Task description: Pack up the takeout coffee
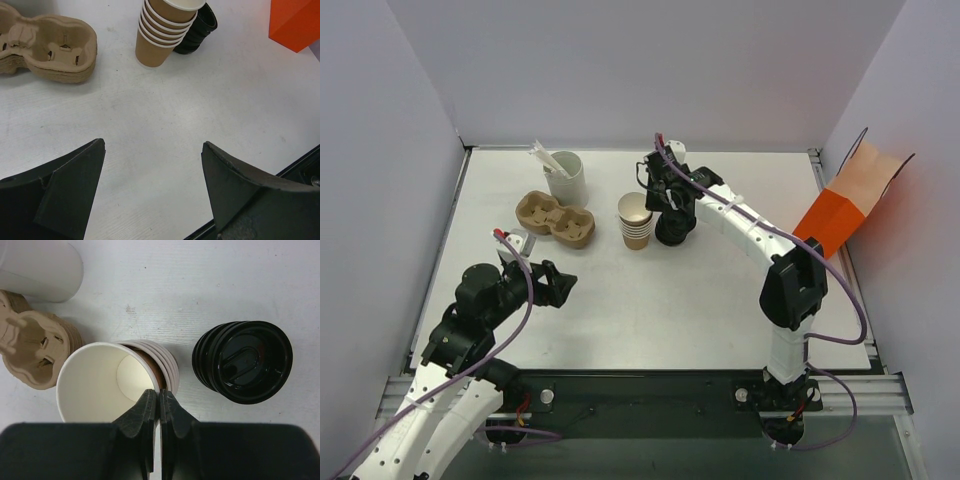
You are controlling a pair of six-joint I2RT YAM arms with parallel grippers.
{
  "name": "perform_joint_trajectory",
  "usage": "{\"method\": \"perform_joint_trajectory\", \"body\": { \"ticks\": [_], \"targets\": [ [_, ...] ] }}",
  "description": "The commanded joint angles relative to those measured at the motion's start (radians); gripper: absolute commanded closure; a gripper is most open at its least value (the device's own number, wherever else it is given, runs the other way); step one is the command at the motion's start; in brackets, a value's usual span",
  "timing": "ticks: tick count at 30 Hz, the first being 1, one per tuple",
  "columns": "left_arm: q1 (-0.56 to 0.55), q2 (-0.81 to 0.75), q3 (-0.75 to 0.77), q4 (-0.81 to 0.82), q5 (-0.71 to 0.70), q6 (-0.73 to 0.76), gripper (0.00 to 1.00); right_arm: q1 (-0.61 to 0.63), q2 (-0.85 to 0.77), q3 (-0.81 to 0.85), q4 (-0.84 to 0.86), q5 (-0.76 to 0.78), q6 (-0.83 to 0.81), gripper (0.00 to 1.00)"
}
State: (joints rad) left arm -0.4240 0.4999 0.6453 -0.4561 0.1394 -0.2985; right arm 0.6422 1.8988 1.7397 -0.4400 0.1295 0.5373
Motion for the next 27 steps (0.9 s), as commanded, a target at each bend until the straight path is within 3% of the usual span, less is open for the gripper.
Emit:
{"method": "perform_joint_trajectory", "body": {
  "ticks": [1, 11, 15, 27],
  "targets": [
    [-0.004, -0.015, 0.001, 0.056, 0.023, 0.022, 0.12, 0.001, -0.079, -0.019, 0.006, -0.021, 0.044, 0.98],
    [-0.004, -0.017, 0.001, 0.050, 0.006, 0.021, 0.12, -0.018, -0.130, 0.044, 0.004, -0.083, 0.033, 1.00],
    [-0.004, 0.003, 0.025, 0.013, -0.044, 0.009, 0.07, -0.015, -0.184, 0.032, -0.002, -0.117, 0.024, 1.00],
    [-0.002, 0.003, 0.045, -0.021, -0.118, 0.004, 0.03, 0.072, -0.400, -0.273, 0.004, -0.168, -0.002, 0.99]
  ]
}}
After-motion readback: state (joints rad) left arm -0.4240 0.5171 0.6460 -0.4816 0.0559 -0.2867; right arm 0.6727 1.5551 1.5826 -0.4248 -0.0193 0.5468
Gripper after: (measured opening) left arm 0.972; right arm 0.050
